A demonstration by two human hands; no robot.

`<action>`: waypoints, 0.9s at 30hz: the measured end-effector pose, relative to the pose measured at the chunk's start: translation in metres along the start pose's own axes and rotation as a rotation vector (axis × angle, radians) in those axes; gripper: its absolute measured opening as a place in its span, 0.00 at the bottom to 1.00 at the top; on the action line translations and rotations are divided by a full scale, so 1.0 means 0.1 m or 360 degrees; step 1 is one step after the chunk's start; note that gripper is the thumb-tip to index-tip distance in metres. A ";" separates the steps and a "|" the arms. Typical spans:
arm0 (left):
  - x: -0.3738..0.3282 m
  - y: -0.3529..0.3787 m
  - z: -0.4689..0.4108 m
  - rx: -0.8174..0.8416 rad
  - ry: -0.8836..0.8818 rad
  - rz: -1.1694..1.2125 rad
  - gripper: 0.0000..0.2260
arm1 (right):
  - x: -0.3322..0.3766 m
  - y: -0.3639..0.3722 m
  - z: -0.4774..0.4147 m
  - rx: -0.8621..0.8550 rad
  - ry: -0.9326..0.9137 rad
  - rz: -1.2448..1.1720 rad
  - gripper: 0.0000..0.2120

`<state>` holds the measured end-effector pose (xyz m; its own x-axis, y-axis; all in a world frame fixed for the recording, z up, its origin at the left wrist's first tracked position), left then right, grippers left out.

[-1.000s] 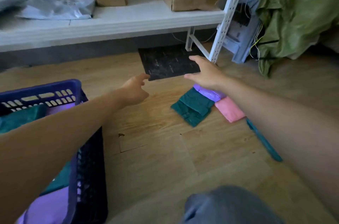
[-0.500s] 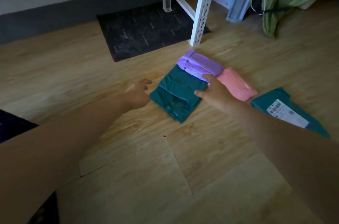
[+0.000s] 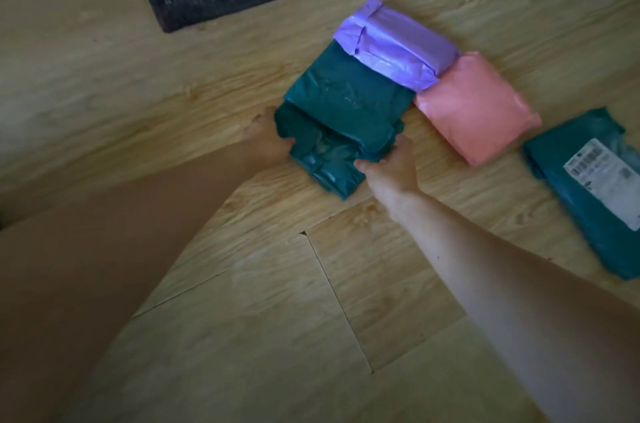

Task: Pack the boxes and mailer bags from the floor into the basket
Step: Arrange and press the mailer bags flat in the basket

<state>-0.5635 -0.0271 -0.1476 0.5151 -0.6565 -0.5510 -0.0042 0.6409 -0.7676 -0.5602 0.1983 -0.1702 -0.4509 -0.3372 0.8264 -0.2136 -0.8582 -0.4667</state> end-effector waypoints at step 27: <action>0.86 -1.56 1.91 -0.0189 -0.0381 0.0342 0.19 | 0.73 -0.40 1.85 0.0570 0.0152 0.0142 0.17</action>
<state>-0.3545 -0.1075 -0.0130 0.6782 -0.3905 -0.6225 -0.2269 0.6945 -0.6828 -0.4239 0.1365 -0.0323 -0.5361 -0.3936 0.7467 0.1390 -0.9137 -0.3818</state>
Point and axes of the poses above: each hand's wrist, its own z-axis away from the middle knuckle, its own y-axis out of the palm, x = y × z, the point moved 10 cm from there along -z, towards the middle knuckle, and after that the axes turned 14 degrees about -x, right-handed, at the moved point
